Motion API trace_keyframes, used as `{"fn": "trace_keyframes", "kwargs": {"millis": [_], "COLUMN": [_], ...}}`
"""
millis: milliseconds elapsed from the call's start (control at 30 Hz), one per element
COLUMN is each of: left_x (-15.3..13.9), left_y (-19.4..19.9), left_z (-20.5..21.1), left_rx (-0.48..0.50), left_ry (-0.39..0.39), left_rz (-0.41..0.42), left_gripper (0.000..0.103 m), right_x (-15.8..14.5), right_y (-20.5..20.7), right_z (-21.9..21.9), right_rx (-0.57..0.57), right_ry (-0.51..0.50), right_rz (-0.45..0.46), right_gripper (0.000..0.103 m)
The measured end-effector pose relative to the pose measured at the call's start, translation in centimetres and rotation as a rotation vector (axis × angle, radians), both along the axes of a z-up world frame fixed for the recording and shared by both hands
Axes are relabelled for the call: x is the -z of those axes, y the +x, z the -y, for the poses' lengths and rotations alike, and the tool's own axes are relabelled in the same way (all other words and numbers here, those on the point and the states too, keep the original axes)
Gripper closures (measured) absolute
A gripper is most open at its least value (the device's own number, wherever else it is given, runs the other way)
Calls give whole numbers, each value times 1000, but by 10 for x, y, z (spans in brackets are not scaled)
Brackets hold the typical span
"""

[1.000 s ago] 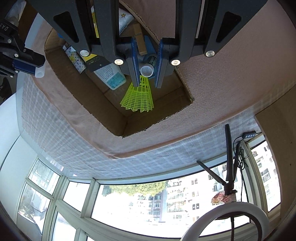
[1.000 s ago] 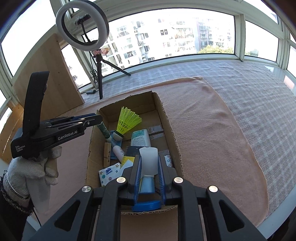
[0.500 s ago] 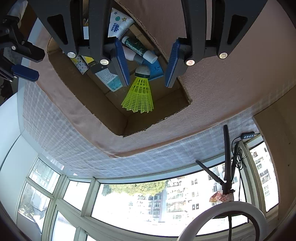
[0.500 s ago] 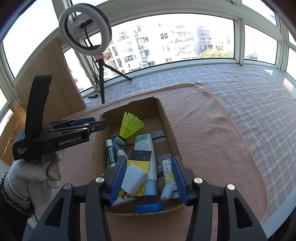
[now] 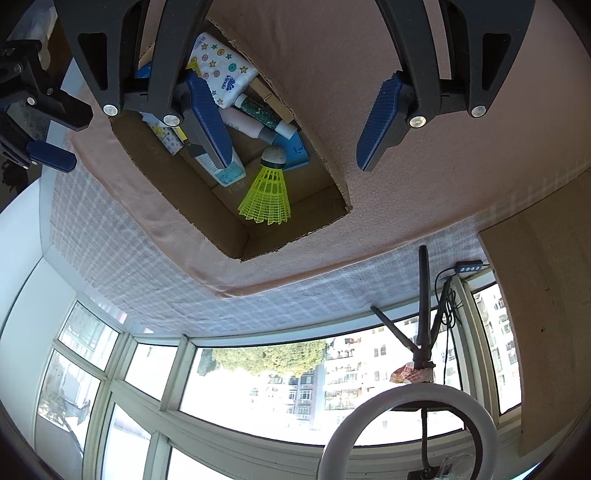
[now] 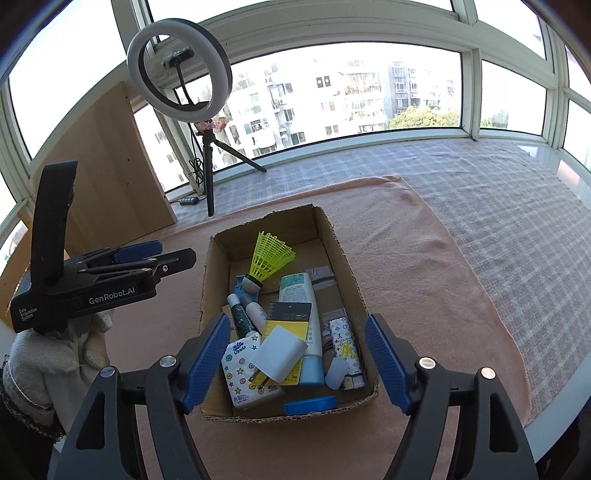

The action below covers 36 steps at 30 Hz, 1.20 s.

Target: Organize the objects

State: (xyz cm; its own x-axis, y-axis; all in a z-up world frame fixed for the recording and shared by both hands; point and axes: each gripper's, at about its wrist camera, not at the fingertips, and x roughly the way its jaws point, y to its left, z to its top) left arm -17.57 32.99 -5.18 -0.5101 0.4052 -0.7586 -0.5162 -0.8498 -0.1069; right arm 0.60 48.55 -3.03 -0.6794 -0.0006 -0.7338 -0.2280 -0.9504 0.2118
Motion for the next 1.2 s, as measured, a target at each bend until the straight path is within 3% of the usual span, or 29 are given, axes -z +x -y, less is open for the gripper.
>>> {"fn": "trace_keyframes", "kwargs": {"millis": [333, 900, 1200], "left_x": [-27, -53, -51], "left_y": [28, 83, 115], "left_z": [59, 192, 246], "left_rx": [-67, -246, -327], "left_ry": [31, 57, 7], "left_rz": [-27, -50, -61], "left_gripper": [12, 9, 9], "right_x": [-9, -28, -29], "right_y": [3, -10, -14], "right_z": [28, 123, 180], "right_rx": [-31, -150, -221], "right_ry": [-19, -14, 8], "right_rz": [-11, -22, -22], "right_gripper": [23, 18, 18]}}
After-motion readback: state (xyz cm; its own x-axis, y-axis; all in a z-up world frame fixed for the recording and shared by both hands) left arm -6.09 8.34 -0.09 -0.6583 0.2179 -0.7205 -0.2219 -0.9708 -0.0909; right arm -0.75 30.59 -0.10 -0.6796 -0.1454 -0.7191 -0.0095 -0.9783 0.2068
